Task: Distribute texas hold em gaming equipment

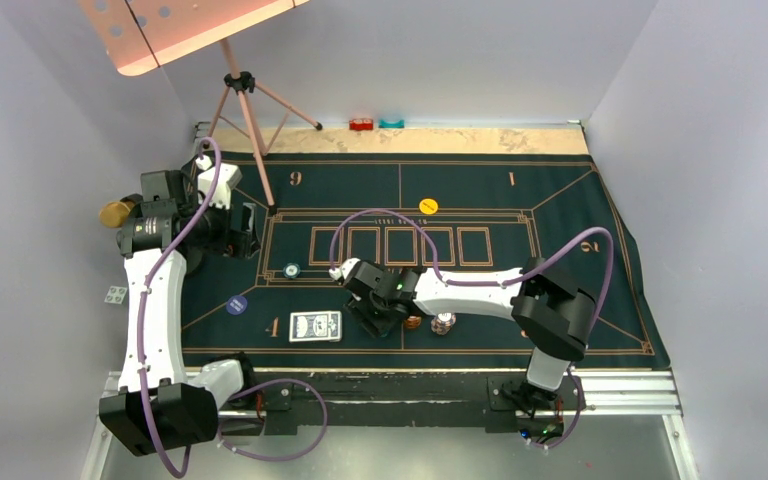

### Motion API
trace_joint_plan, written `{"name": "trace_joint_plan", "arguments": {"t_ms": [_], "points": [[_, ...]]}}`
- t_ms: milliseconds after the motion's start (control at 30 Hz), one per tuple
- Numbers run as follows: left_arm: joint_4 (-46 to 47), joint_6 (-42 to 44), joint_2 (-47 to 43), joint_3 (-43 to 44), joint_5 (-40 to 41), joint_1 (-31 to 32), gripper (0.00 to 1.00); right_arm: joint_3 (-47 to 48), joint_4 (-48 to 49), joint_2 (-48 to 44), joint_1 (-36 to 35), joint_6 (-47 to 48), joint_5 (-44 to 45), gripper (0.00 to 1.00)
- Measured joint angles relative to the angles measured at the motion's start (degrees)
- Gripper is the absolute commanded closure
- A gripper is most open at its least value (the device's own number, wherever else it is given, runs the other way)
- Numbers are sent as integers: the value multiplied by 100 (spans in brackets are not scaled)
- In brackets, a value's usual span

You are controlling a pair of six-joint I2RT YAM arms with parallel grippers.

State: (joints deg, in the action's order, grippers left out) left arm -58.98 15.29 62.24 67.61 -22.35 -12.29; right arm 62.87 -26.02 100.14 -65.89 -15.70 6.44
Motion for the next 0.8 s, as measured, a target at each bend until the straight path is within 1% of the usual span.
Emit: {"name": "trace_joint_plan", "arguments": {"t_ms": [367,700,800], "points": [[7,39,-55,0,35,4,0,20,-79,-4,-11,-13,15,53],[2,105,-66,0,59,4,0,522,-420,-267,-11,15,50,55],[-2,157,-66,0,63,4,0,678,-498,-319,20,20,175,60]]}}
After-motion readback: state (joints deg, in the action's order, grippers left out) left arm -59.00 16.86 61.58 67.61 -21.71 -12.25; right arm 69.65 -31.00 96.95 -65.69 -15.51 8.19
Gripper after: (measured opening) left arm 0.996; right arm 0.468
